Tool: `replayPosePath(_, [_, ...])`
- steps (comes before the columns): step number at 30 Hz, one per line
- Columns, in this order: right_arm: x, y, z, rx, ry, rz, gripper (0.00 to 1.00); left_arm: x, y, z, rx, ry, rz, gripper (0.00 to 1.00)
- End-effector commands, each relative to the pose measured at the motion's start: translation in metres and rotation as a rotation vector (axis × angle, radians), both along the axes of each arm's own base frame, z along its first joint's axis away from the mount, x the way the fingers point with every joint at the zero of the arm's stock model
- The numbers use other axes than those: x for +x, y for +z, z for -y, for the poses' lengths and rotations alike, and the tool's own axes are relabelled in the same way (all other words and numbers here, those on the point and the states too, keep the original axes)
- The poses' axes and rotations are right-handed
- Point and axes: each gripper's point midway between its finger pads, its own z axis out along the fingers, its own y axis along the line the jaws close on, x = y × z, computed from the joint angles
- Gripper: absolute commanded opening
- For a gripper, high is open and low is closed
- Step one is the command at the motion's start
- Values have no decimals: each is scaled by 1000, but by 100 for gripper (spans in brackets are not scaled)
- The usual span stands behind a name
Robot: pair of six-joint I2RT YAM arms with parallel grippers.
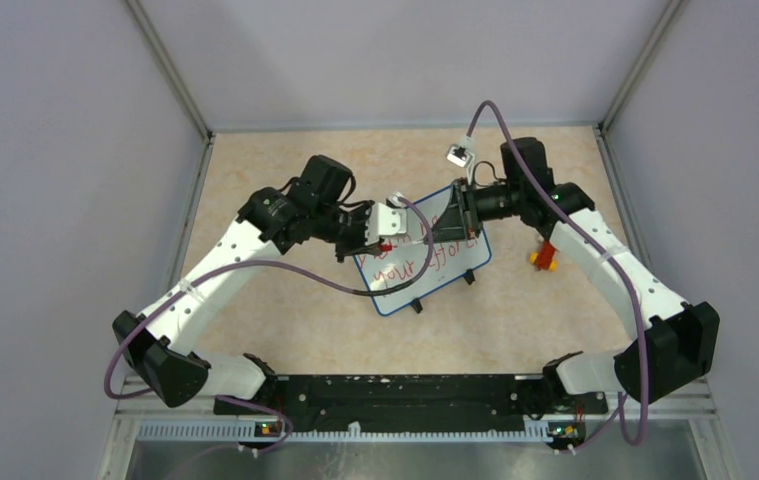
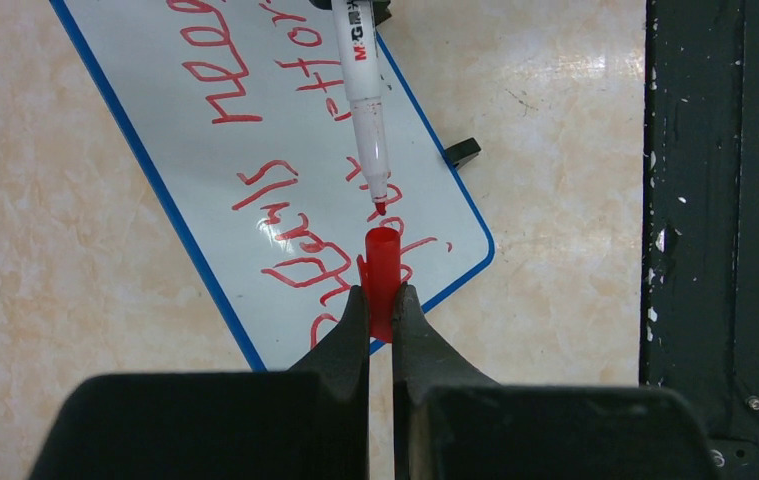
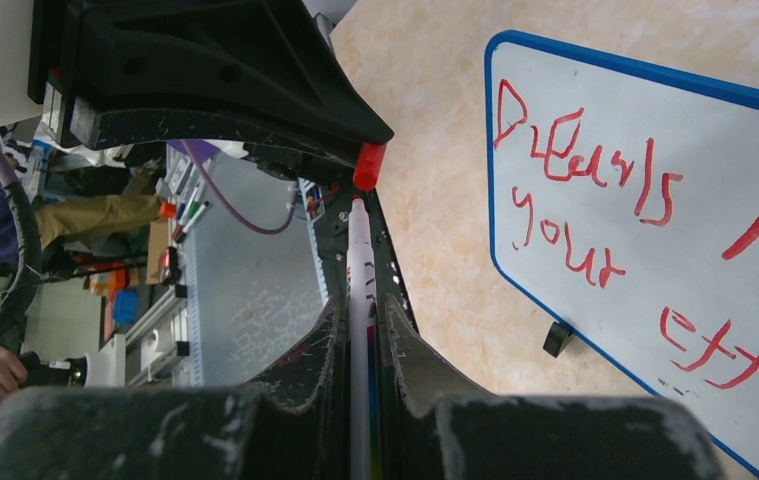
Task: Write a sentence on the whiteboard
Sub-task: Insert the whiteboard marker without the cap into the pen cap.
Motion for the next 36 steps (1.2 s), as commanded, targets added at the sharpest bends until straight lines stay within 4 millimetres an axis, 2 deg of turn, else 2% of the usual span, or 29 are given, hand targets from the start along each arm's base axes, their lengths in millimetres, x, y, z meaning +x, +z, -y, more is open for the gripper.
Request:
replayPosePath(1, [0, 15, -6, 18, 19, 70, 0, -8, 15, 5, -34, -40, 22, 0])
replayPosePath(23, [1, 3, -14, -48, 25, 104, 0, -8, 15, 12, -29, -43, 21, 0])
replayPosePath(26, [11, 1, -15, -75, -19, 121, 0, -4, 14, 18, -28, -17, 5, 0])
replayPosePath(32, [21, -10, -18, -111, -59, 108, 0, 7, -3, 36, 65, 63, -10, 0])
replayPosePath(36, [18, -17, -19, -112, -57, 94, 0, 17, 15, 50, -6, 115, 6, 0])
